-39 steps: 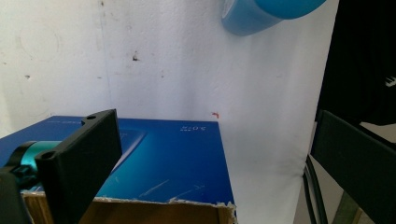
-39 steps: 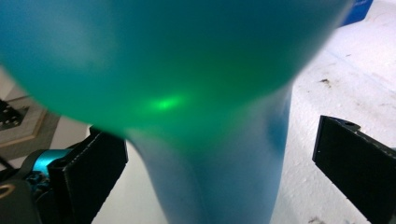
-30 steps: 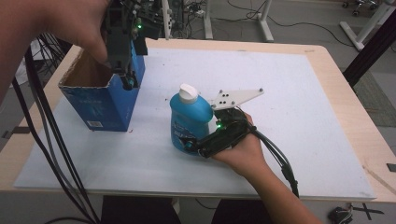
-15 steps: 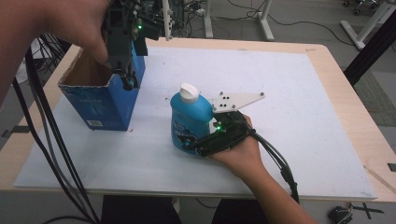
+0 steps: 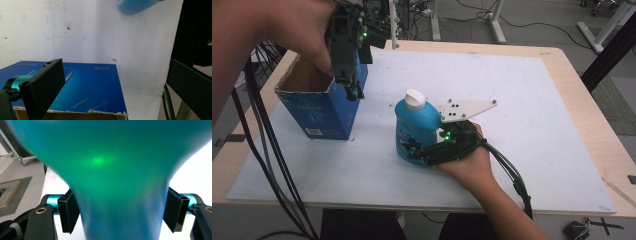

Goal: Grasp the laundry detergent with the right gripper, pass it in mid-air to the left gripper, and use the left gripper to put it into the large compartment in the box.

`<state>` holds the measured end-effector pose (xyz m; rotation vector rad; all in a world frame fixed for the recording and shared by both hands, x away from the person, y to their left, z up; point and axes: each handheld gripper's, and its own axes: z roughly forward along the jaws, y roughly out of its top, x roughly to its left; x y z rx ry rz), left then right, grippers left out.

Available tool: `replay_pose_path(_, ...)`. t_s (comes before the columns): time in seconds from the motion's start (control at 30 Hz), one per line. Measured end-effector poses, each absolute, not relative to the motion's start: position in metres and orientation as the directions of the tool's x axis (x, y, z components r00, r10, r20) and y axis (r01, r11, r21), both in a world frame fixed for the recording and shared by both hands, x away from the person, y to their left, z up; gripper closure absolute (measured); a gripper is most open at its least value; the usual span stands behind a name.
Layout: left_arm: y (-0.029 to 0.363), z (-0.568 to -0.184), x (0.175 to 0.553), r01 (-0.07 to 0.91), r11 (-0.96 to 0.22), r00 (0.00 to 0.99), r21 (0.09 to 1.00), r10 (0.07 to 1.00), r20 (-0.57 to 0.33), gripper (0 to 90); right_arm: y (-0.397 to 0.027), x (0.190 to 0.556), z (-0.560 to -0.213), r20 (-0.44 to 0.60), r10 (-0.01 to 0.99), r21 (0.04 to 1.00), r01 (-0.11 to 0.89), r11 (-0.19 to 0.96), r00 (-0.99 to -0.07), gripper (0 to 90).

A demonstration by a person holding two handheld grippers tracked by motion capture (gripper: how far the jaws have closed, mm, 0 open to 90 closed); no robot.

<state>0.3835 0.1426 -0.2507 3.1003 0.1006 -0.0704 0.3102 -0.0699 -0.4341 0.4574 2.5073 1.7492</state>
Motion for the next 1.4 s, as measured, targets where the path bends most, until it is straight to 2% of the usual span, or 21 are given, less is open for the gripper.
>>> replay_pose_path(0.63,0.143,-0.254,0.383,0.068,-0.997,0.997,0.043,0.065,-0.052,1.7,-0.068,0.309,-0.436,0.096,0.257,0.932,0.178,0.317,-0.962,37.7)
replay_pose_path(0.87,0.145,-0.256,0.382,0.073,-0.996,0.996,0.043,0.071,-0.056,1.7,-0.068,0.308,-0.435,0.059,0.268,0.943,0.142,0.302,-0.962,45.0)
replay_pose_path(1.4,0.134,-0.249,0.375,0.061,-0.996,0.997,0.059,0.058,-0.058,1.7,-0.089,0.316,-0.414,0.070,0.230,0.940,0.141,0.311,-0.971,46.6)
